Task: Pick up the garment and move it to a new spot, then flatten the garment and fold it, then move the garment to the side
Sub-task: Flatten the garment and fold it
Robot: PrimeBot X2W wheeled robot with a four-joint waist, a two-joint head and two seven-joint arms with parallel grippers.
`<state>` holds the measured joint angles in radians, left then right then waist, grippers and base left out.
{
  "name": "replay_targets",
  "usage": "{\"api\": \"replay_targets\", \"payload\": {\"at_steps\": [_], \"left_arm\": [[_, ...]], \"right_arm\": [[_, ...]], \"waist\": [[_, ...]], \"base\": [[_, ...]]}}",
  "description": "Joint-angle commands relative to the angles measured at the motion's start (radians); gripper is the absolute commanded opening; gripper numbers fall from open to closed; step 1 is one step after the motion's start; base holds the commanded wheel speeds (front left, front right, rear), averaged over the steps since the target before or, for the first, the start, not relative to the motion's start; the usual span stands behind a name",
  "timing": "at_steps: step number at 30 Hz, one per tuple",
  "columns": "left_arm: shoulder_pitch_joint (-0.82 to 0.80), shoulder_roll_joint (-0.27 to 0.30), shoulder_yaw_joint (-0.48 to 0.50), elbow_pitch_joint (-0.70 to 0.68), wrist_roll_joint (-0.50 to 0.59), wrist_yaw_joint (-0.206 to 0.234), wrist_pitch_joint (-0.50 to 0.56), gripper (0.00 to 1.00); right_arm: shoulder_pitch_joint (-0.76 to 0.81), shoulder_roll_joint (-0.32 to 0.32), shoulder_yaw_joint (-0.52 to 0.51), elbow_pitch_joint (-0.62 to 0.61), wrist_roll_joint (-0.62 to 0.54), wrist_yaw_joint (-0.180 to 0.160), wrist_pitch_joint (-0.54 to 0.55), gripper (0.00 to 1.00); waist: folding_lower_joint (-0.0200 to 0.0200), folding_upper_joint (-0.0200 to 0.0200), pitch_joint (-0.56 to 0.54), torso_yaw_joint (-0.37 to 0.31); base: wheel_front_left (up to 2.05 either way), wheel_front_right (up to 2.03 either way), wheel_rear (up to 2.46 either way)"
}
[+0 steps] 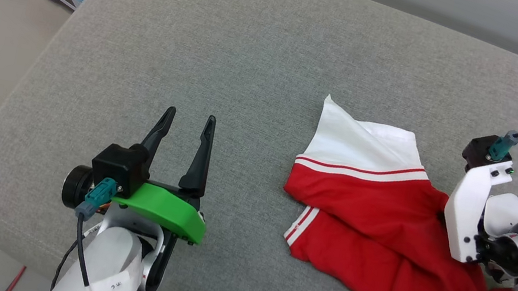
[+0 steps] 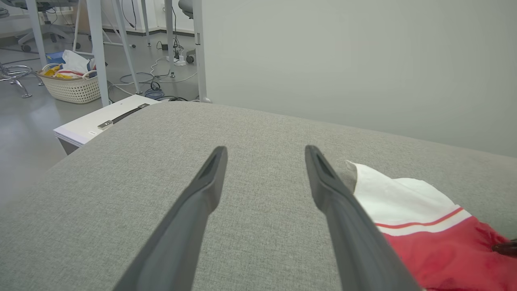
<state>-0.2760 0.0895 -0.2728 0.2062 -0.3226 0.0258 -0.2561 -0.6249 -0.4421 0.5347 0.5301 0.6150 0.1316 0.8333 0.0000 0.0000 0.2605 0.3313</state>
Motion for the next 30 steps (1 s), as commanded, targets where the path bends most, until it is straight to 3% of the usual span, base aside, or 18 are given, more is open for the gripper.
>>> {"api": "replay_targets", "payload": {"at_steps": [1, 10, 20, 24, 30], "left_arm": [[-0.016, -0.006, 0.008, 0.007, 0.015, -0.007, -0.006, 1.00], [0.038, 0.001, 0.048, 0.043, 0.036, -0.022, -0.006, 1.00], [0.100, 0.020, 0.074, 0.048, 0.035, -0.016, -0.006, 1.00], [0.117, 0.029, 0.078, 0.046, 0.032, -0.012, -0.004, 1.00], [0.133, 0.044, 0.084, 0.036, 0.026, -0.002, 0.008, 1.00]], "right_arm": [[0.059, 0.013, 0.031, 0.052, 0.013, -0.001, 0.000, 0.00], [0.032, -0.015, -0.119, 0.042, 0.023, -0.001, -0.159, 0.00], [0.274, -0.068, -0.423, -0.022, -0.039, -0.001, -0.231, 0.00], [0.434, -0.012, -0.582, -0.089, -0.084, -0.001, -0.242, 0.00], [0.647, 0.166, -0.760, -0.237, -0.171, -0.001, -0.218, 0.00]], "waist": [[0.0000, 0.0000, -0.012, -0.013], [0.0000, 0.0000, -0.113, -0.103], [0.0000, 0.0000, -0.168, -0.217], [0.0000, 0.0000, -0.174, -0.244], [0.0000, 0.0000, -0.170, -0.271]], "base": [[0.00, 0.00, 0.00], [0.00, 0.00, 0.00], [0.00, 0.00, 0.00], [0.00, 0.00, 0.00], [0.00, 0.00, 0.00]]}}
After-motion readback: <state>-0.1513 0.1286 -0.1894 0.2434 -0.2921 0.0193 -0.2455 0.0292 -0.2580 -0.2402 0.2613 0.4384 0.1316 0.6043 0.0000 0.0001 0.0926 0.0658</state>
